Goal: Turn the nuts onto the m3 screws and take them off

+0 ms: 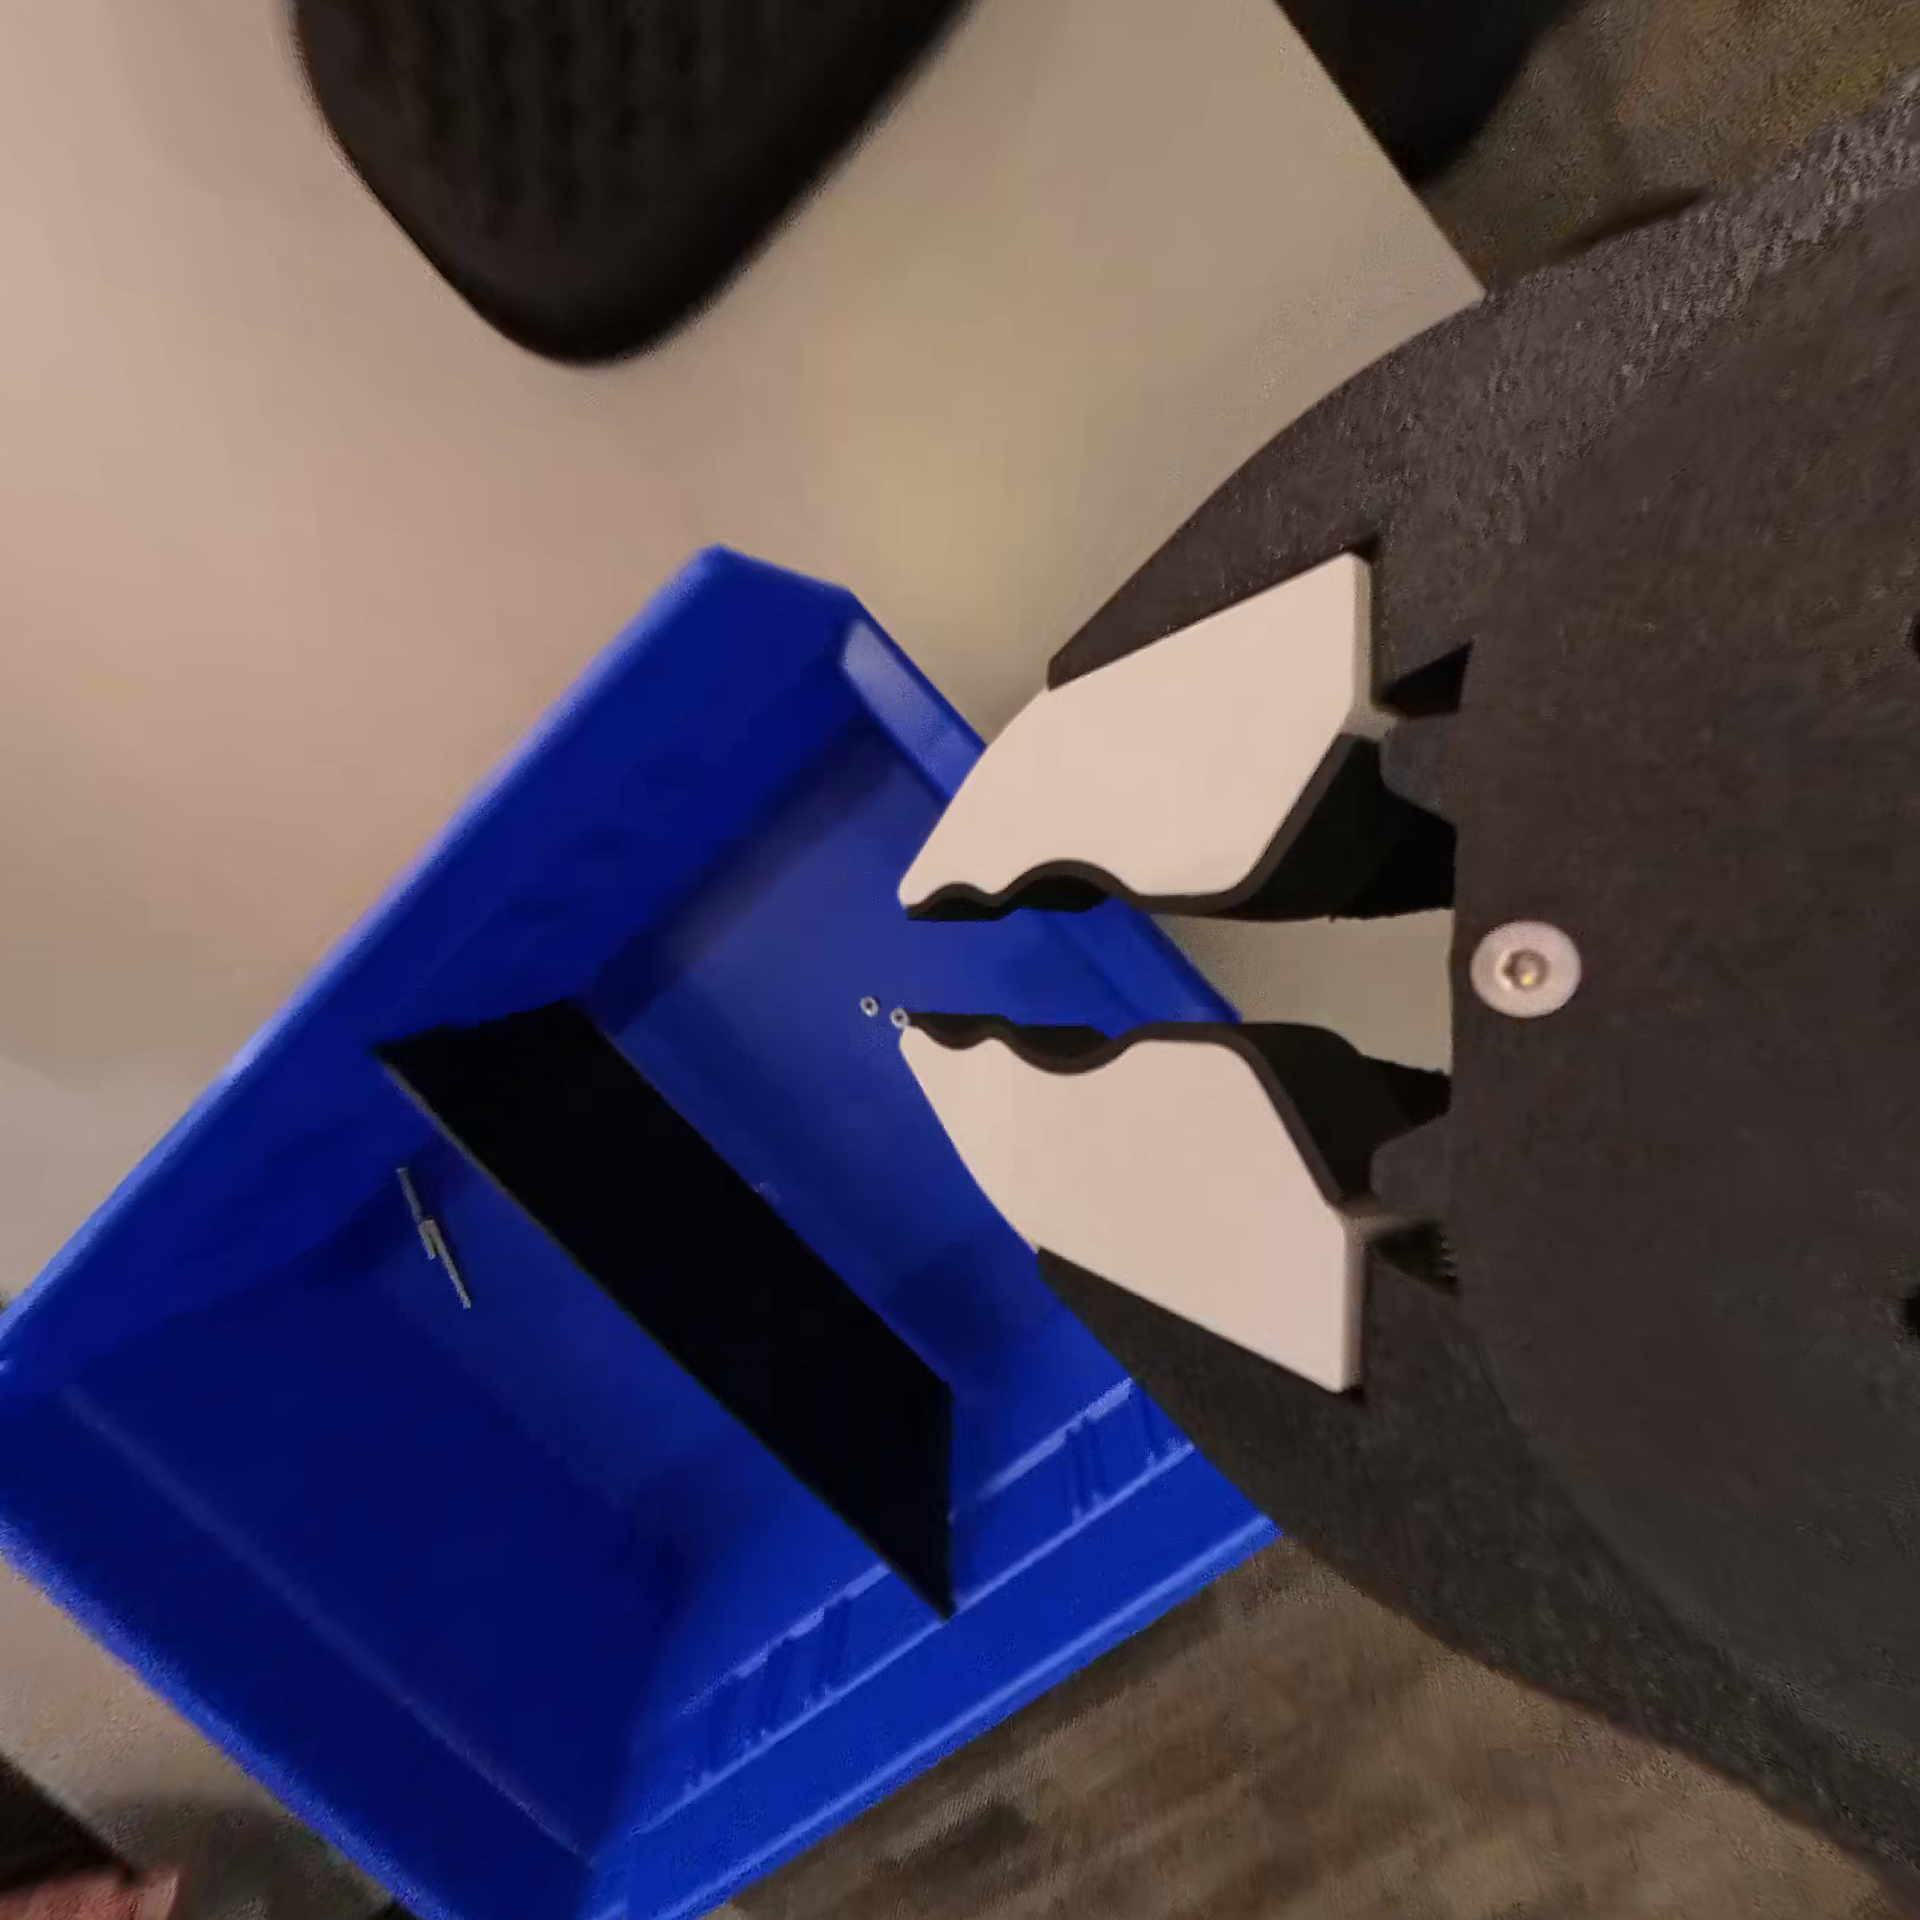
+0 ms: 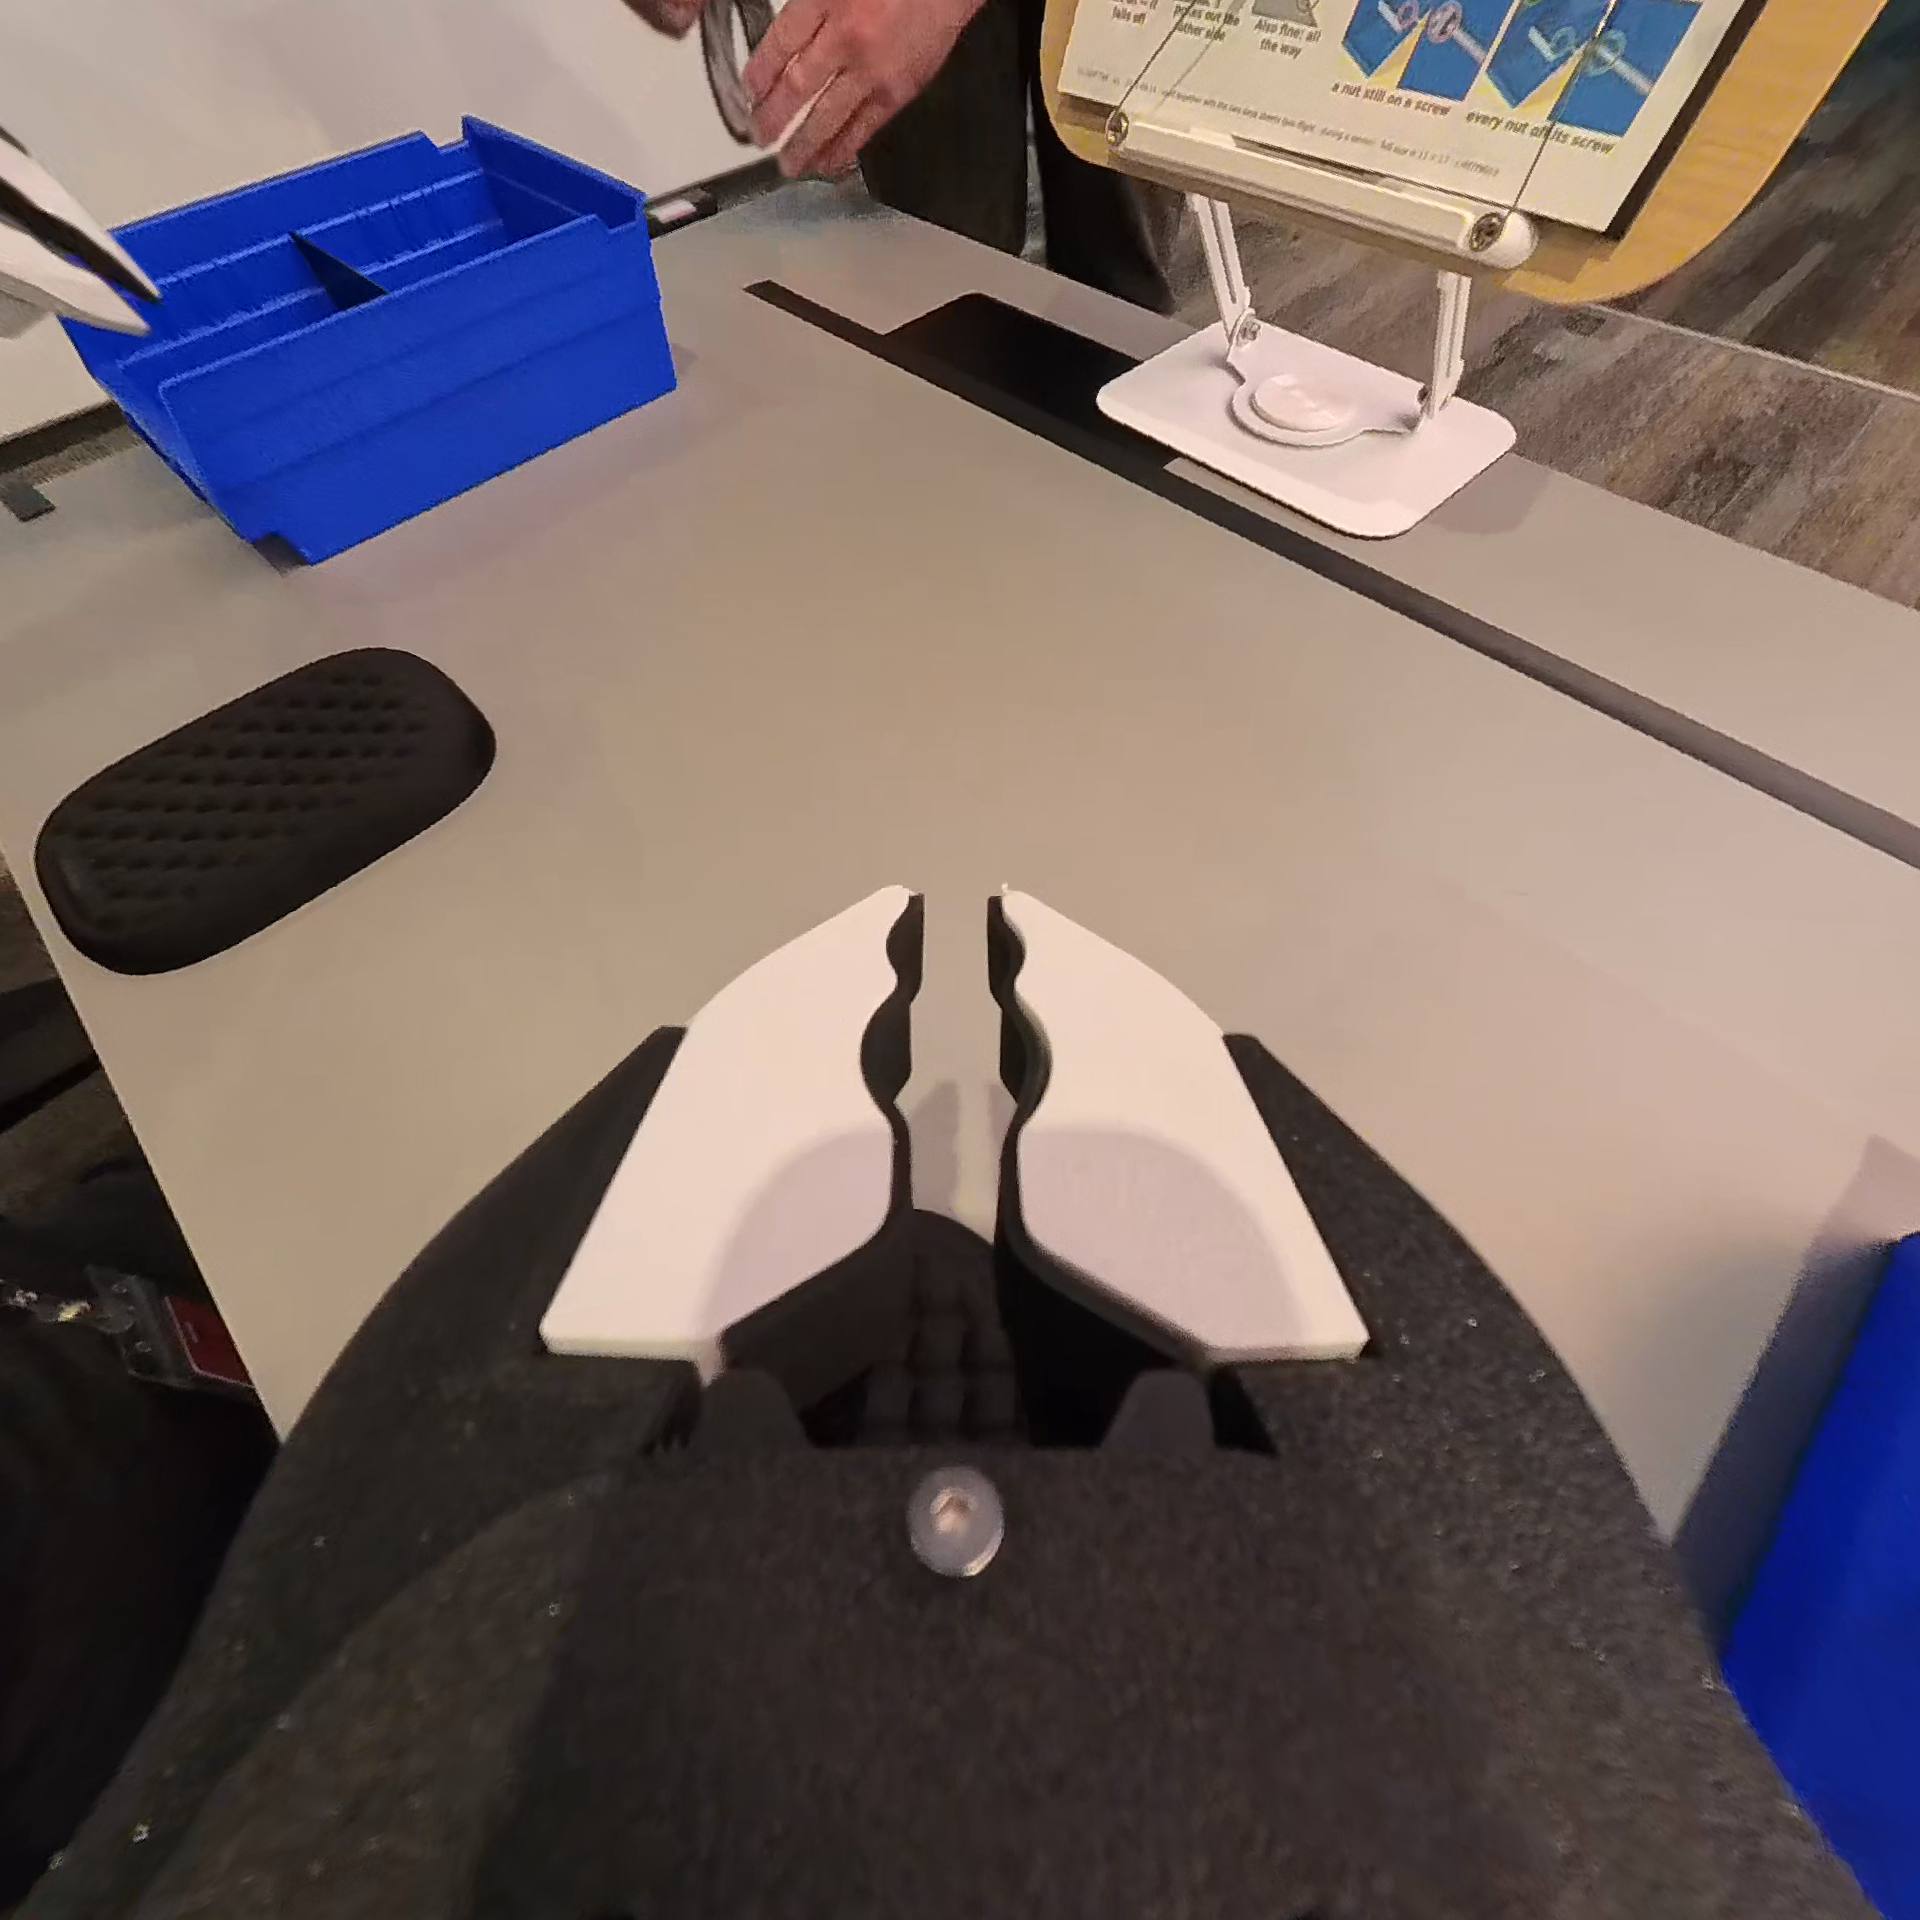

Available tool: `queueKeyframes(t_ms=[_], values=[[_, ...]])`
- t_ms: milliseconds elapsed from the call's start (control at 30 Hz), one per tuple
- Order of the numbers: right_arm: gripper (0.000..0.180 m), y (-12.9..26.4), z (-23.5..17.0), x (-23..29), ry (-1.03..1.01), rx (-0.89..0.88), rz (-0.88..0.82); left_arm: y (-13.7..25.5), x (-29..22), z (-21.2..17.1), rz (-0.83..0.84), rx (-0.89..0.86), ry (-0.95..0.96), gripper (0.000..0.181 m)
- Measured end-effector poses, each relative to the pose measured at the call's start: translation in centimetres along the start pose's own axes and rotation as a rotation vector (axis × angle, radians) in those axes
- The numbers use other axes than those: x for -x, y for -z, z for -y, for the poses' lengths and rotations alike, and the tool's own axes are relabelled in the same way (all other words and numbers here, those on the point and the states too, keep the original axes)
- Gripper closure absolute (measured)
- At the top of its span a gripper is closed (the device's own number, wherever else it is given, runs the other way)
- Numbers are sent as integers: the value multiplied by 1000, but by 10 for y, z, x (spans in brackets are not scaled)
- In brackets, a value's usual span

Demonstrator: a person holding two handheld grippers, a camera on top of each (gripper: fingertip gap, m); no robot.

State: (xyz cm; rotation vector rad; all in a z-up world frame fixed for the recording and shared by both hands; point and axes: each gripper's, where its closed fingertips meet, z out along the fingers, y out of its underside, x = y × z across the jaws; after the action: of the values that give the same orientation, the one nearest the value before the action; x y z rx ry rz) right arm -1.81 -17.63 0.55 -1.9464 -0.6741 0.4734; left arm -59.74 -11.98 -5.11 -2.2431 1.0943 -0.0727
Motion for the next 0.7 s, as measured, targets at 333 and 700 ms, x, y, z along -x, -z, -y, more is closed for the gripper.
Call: queueKeyframes(t_ms=[333,700], values=[[169,-6,-11,8,-43,11,5,-55,14,-27,-130,332,-331,168],[171,-4,-18,3,-67,21,-13,-86,15,-48,-218,431,-366,164]])
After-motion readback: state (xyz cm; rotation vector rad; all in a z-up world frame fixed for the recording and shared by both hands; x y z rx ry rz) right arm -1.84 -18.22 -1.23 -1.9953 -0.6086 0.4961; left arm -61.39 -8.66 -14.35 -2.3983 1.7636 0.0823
